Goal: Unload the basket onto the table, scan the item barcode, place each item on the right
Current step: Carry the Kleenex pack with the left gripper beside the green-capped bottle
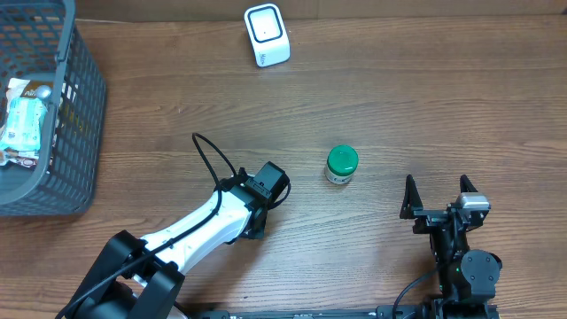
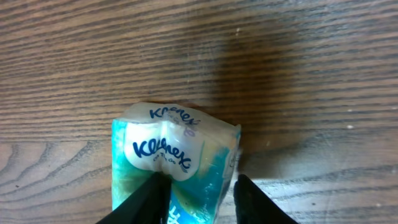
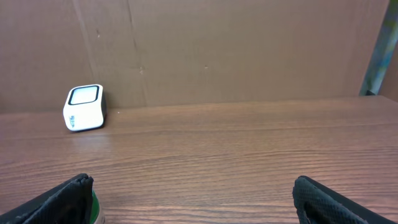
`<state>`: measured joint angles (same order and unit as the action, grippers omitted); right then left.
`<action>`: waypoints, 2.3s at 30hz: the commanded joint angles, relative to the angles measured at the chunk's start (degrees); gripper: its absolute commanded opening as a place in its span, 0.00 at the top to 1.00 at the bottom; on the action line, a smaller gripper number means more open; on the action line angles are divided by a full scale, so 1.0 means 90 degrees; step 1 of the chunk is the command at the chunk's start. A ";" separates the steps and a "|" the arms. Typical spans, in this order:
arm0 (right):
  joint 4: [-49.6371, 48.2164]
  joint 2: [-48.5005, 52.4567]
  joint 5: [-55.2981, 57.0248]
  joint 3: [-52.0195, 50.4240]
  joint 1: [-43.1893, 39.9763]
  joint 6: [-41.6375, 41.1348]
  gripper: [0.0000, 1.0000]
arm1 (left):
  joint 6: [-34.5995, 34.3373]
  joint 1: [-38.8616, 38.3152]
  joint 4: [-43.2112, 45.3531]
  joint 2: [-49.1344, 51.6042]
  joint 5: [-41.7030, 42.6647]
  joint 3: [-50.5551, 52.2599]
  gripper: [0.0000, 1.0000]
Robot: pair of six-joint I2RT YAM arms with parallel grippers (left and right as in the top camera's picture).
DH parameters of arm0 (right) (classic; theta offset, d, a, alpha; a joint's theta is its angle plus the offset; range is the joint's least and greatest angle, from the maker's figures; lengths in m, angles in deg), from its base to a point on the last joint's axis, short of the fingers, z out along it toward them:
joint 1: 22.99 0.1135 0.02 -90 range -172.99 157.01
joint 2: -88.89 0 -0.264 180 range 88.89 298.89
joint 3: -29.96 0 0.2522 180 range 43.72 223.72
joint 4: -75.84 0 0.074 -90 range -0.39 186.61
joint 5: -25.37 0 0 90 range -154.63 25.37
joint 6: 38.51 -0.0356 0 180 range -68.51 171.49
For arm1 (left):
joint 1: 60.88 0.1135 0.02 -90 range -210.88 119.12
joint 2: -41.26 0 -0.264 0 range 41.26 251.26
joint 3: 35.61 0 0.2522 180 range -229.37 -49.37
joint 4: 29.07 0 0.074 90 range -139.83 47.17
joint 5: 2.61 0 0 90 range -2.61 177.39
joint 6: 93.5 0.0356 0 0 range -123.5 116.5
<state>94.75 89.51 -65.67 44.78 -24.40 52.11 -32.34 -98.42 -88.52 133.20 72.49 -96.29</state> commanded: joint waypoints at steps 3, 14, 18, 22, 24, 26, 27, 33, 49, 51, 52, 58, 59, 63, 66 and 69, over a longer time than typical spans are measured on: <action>-0.0036 -0.0051 0.0063 -0.0068 -0.0024 -0.0024 0.00 | -0.0138 -0.0041 0.0328 0.0036 0.0124 0.0393 0.65; -0.0036 -0.0051 0.0063 -0.0068 -0.0024 -0.0024 0.00 | -0.0136 -0.0041 0.0510 0.0034 0.0330 0.0410 0.75; -0.0036 -0.0051 0.0063 -0.0068 -0.0024 -0.0024 0.00 | -0.0136 -0.0034 0.0430 0.0032 0.0325 0.0347 0.92; -0.0036 -0.0051 0.0063 -0.0068 -0.0024 -0.0024 0.00 | -0.0136 -0.0032 0.0029 -0.0017 0.0328 -0.0155 0.96; -0.0036 -0.0051 0.0063 -0.0068 -0.0024 -0.0024 0.00 | -0.0136 -0.0007 -0.0206 -0.0066 0.0333 -0.0491 0.96; -0.0036 -0.0051 0.0061 -0.0068 -0.0024 -0.0024 0.00 | -0.0134 0.0066 -0.0432 -0.0119 0.0440 -0.0884 0.96; -0.0036 -0.0051 0.0063 -0.0068 -0.0024 -0.0024 0.00 | -0.0102 0.0117 -0.0481 -0.0143 0.0571 -0.1064 0.96; -0.0036 -0.0051 0.0061 -0.0068 -0.0024 -0.0024 0.00 | 0.0289 0.0789 -0.0097 -0.0182 0.2579 -0.1615 0.96; -0.0036 -0.0051 0.0063 -0.0068 -0.0024 -0.0024 0.00 | 0.0019 0.2038 0.2572 0.0600 0.6591 -0.1549 0.95; -0.0036 -0.0051 0.0063 -0.0068 -0.0024 -0.0024 0.00 | -0.0211 0.2038 0.2856 0.0872 0.6807 -0.1549 0.96; -0.0036 -0.0051 0.0061 -0.0068 -0.0024 -0.0024 0.00 | -0.0391 0.2038 0.2999 0.1032 0.6897 -0.1549 0.96; -0.0036 -0.0051 0.0063 -0.0068 -0.0024 -0.0024 0.00 | -0.0835 0.2038 0.3939 0.2021 0.7992 -0.1549 0.96; -0.0036 -0.0051 0.0063 -0.0068 -0.0024 -0.0024 0.00 | -0.0852 0.2038 0.3995 0.2132 0.8051 -0.1549 0.96; -0.0036 -0.0051 0.0063 -0.0068 -0.0024 -0.0024 0.00 | -0.0882 0.2038 0.4163 0.2533 0.8162 -0.1549 0.96; -0.0036 -0.0051 0.0061 -0.0068 -0.0024 -0.0024 0.00 | -0.0869 0.2042 0.4223 0.2625 0.8160 -0.1549 0.96; -0.0036 -0.0051 0.0063 -0.0068 -0.0024 -0.0024 0.00 | -0.0857 0.2042 0.4291 0.2630 0.8157 -0.1549 0.93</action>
<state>94.75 89.51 -65.65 44.78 -24.42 52.11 -39.57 -79.65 -50.51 156.30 143.44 -109.86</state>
